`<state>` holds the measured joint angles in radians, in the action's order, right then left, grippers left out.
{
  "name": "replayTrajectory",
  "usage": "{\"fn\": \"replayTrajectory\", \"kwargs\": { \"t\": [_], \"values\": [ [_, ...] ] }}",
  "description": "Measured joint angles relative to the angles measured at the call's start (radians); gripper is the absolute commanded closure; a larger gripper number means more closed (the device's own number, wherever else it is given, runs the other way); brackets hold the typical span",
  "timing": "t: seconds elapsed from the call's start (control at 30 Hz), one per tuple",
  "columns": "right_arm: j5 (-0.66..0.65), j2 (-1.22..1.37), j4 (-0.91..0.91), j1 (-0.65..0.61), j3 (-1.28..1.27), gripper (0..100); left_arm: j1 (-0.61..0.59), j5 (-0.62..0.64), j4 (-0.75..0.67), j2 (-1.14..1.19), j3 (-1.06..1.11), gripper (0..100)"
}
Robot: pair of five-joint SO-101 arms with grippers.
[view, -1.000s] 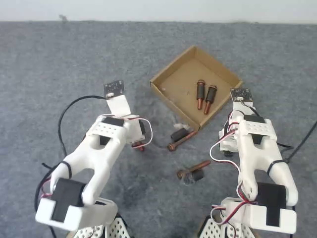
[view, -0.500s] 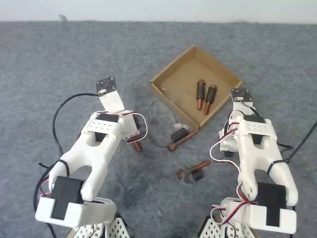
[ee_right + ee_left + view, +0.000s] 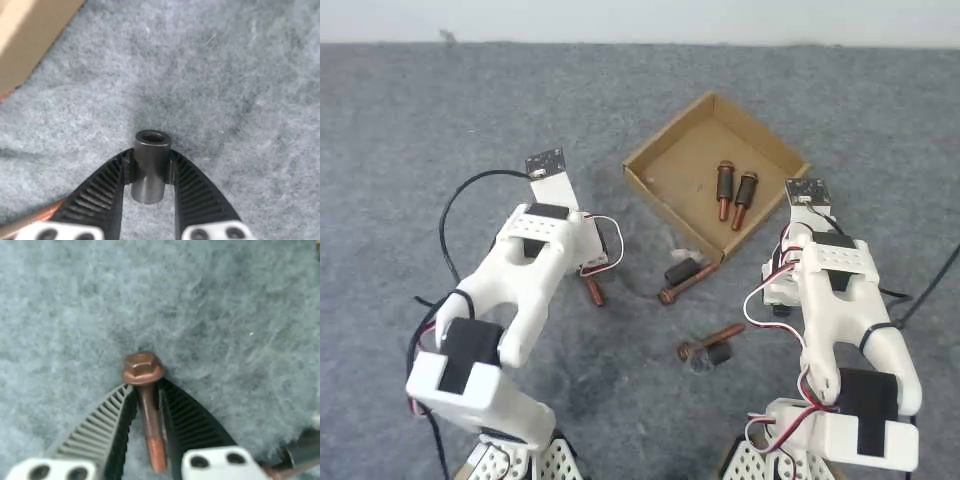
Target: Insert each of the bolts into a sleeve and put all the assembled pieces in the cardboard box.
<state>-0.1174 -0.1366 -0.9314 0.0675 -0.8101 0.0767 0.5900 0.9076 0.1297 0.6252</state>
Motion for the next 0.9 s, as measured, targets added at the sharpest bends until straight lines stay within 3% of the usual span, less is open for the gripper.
{"fn": "replayTrajectory", "kwargs": {
  "t": [0.17,0.5,0.7,0.9],
  "values": [
    [0.0,0.0,0.0,0.0,0.0,99.1,0.002,-0.009,0.002,0.0,-0.008,99],
    [0.0,0.0,0.0,0.0,0.0,99.1,-0.02,-0.256,0.054,-0.052,0.012,99],
    [0.0,0.0,-0.014,-0.014,0.0,99.1,-0.166,-0.339,-0.092,-0.173,0.15,99],
    [0.0,0.0,-0.017,-0.069,0.0,99.1,-0.186,-0.342,-0.112,-0.178,0.153,99]
  ]
}}
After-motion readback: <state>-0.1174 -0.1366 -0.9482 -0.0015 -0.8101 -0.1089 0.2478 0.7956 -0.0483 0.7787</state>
